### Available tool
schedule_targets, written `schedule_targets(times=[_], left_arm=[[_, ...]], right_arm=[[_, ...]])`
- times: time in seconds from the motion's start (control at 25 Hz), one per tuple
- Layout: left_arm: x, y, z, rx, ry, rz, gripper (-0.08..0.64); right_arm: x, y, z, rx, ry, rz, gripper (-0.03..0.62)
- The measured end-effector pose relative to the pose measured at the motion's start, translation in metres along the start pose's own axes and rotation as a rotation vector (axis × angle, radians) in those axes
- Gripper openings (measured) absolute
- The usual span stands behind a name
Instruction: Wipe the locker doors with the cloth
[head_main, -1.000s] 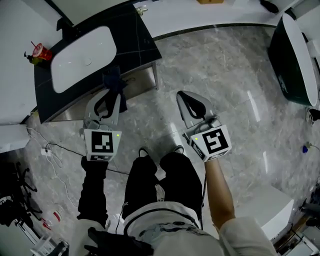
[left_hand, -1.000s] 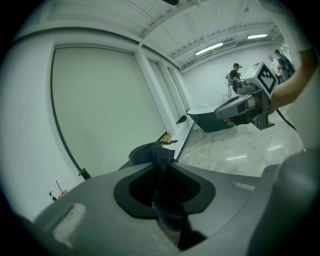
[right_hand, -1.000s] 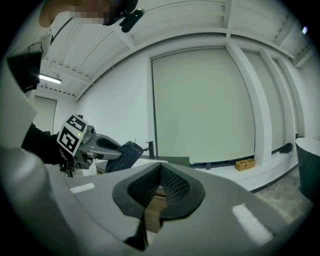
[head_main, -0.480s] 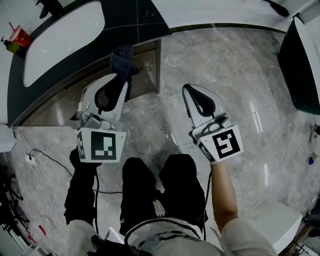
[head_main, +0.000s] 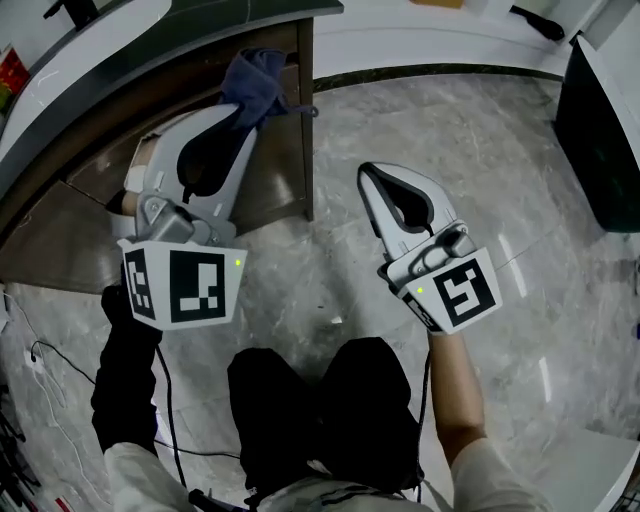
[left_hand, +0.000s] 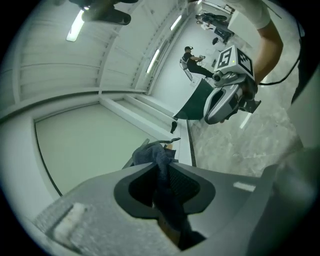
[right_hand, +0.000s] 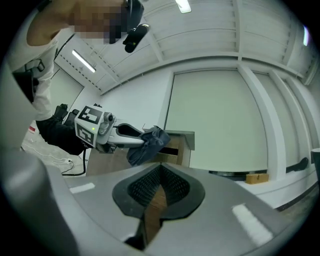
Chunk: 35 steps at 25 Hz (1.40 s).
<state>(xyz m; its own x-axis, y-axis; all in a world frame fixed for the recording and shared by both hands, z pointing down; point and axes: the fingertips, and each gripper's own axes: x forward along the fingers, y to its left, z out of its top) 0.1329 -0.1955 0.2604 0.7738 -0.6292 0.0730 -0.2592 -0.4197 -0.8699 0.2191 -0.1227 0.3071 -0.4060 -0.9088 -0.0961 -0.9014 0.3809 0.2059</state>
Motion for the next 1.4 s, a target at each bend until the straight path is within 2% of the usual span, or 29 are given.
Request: schedule_targets(times=[0.16, 0.36, 0.52, 0.68, 0.88, 1.08, 1.4], left_arm=[[0.018, -0.011, -0.009, 0.134, 0.028, 0.022, 0.067], [0.041, -0.020, -0.023, 0.264, 0.109, 0.002, 0.067], [0.058, -0.025, -0.033, 0.311, 0.166, -0.018, 0.067], [0.068, -0.031, -0.046, 0.350, 0.220, -0.039, 0.067], [0.070, -0.037, -0.055, 0.309, 0.239, -0.036, 0.067], [0.069, -0.050, -0.072, 0.143, 0.238, -0.019, 0.067], [0.073, -0.081, -0.092, -0.004, 0.239, -0.028, 0.067]], right_arm=[[0.000, -0.002, -0.022, -0.005, -0.028, -0.013, 0.005], [-0.011, -0.002, -0.040, -0.013, -0.044, -0.017, 0.005], [-0.021, 0.000, -0.042, 0.017, -0.052, -0.025, 0.005], [-0.029, -0.003, -0.043, -0.008, -0.076, -0.030, 0.005], [-0.009, -0.012, -0.056, 0.038, -0.040, -0.056, 0.005], [0.019, -0.004, -0.057, 0.055, -0.046, -0.063, 0.005], [0.018, 0.002, -0.068, 0.050, -0.028, -0.057, 0.005]])
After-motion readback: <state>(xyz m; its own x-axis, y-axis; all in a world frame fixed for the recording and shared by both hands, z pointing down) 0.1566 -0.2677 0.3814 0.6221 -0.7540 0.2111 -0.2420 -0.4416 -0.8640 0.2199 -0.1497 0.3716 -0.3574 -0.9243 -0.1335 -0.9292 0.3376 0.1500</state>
